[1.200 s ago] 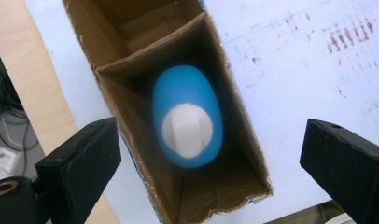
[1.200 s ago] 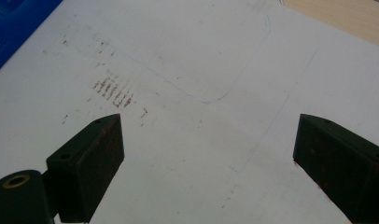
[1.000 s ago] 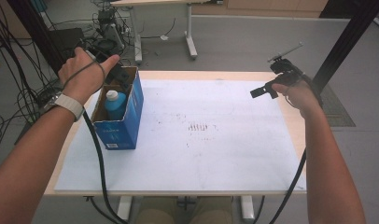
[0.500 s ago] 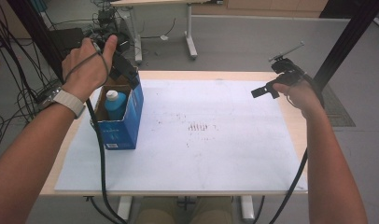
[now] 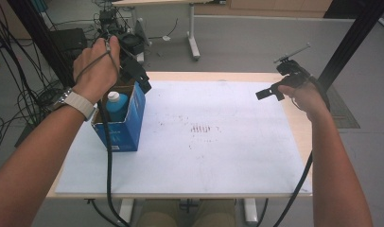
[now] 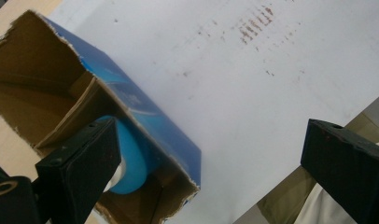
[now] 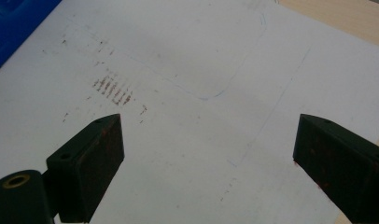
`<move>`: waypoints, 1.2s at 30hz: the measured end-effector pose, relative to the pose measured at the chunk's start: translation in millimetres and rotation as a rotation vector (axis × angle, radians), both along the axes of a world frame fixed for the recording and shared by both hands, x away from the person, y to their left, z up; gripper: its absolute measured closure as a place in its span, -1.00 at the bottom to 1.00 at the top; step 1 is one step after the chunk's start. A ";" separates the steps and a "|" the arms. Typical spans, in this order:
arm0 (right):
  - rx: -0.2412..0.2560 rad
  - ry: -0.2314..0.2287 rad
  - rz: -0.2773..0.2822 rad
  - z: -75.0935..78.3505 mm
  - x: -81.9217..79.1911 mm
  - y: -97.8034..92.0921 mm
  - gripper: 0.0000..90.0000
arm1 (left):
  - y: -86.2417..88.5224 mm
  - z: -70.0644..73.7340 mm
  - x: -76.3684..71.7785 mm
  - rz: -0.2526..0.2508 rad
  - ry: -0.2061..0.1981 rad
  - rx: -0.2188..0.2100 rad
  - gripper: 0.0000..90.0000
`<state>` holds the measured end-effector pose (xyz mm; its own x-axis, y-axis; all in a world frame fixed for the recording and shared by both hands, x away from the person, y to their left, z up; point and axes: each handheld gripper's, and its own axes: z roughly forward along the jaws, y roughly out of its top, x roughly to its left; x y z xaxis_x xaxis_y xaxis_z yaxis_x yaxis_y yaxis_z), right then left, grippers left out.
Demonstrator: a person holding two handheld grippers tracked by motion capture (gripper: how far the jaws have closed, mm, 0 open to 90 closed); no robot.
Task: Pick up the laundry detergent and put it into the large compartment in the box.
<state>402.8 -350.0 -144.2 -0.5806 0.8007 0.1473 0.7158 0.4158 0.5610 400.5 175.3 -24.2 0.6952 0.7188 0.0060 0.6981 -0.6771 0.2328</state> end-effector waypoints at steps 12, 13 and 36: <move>0.004 0.001 -0.008 -1.2 -2.3 -3.1 -0.81 | -16.6 -2.9 -2.3 -0.141 0.001 0.000 -0.89; 0.004 0.001 -0.009 -1.6 -2.4 -3.1 -0.81 | -18.2 -3.5 -3.2 -0.157 -0.002 0.000 -0.88; 0.001 -0.003 -0.007 -1.3 -6.5 -2.9 -0.81 | -67.8 -22.8 -9.7 -0.463 0.038 0.042 -0.88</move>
<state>396.2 -352.9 -145.5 -0.5753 0.8048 0.1461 0.7171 0.4104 0.5633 390.8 107.5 -47.0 0.9430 0.3328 -0.0031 0.3280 -0.9276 0.1786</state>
